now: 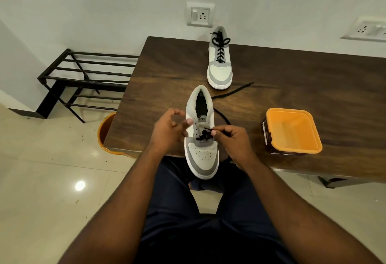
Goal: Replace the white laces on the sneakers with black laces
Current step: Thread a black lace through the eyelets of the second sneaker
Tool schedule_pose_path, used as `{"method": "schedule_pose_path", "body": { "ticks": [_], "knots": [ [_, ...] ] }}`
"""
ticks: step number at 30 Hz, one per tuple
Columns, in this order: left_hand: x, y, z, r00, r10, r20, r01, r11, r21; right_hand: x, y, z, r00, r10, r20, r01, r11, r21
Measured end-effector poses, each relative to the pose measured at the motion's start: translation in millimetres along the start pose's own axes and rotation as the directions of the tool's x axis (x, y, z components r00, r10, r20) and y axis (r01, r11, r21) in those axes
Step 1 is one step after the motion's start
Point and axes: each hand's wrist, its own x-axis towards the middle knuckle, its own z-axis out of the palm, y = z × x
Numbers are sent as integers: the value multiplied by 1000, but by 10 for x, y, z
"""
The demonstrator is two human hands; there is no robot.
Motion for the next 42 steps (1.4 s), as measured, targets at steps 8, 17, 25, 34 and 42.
{"method": "schedule_pose_path", "body": {
  "ticks": [8, 17, 25, 34, 42],
  "knots": [
    [207, -123, 360, 996, -49, -68, 63, 973, 223, 142, 115, 160, 999, -23, -43, 13, 978, -207],
    [218, -338, 306, 997, -57, -51, 64, 988, 138, 212, 177, 366, 996, -87, 9, 84, 935, -345],
    [265, -404, 245, 993, -121, -18, 121, 993, 1, 347, 205, 450, 991, -128, 44, 131, 819, -558],
    [104, -422, 257, 991, -102, 84, 122, 948, -293, 344, 221, 417, 989, -69, 133, 126, 856, -501],
    [103, -556, 325, 997, -77, 11, 77, 954, -291, 398, 264, 480, 989, 115, 95, -76, 937, -342]
  ]
}}
